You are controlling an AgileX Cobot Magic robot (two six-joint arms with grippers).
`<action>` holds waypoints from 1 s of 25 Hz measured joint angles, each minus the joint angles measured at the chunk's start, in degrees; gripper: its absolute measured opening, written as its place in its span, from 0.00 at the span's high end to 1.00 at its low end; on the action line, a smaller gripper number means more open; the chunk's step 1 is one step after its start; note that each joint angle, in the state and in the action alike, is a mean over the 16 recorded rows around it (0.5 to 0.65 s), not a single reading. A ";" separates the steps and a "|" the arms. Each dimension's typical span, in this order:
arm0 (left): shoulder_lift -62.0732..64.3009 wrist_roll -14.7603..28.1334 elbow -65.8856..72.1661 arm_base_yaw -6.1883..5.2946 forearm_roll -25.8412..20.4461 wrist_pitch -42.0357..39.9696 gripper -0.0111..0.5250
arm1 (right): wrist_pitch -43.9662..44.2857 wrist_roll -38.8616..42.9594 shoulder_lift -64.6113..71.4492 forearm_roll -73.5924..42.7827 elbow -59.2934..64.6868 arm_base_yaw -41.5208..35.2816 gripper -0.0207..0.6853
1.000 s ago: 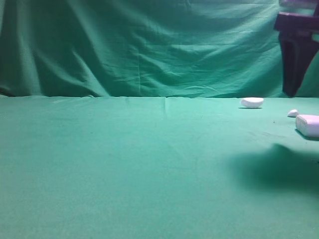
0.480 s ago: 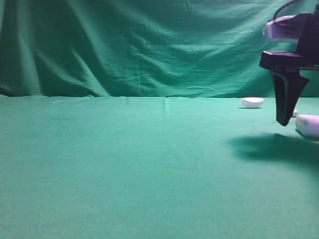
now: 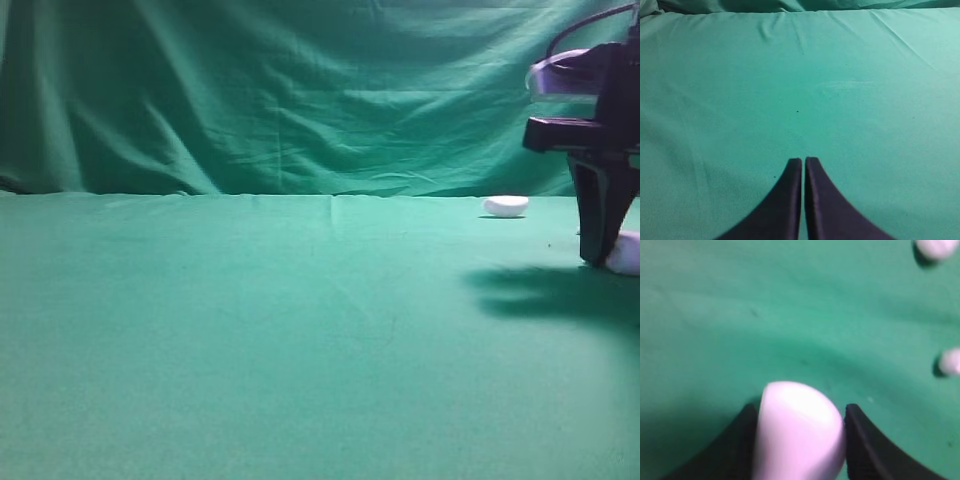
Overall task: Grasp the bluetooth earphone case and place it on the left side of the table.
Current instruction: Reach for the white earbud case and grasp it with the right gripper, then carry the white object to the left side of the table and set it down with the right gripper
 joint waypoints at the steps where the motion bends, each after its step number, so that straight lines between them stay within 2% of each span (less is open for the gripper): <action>1: 0.00 0.00 0.00 0.00 0.00 0.00 0.98 | 0.44 -0.73 0.64 0.58 -2.55 1.39 0.53; 13: 0.00 0.00 0.00 0.00 0.00 0.00 0.98 | -1.04 -5.35 17.37 3.36 -29.46 20.34 0.53; 20: 0.00 0.00 0.00 0.00 0.00 0.00 0.98 | -4.73 -5.59 27.75 3.35 -36.95 26.71 0.52; 25: 0.00 0.00 0.00 0.00 0.00 0.00 0.98 | -6.82 -5.77 31.66 3.32 -38.80 28.61 0.44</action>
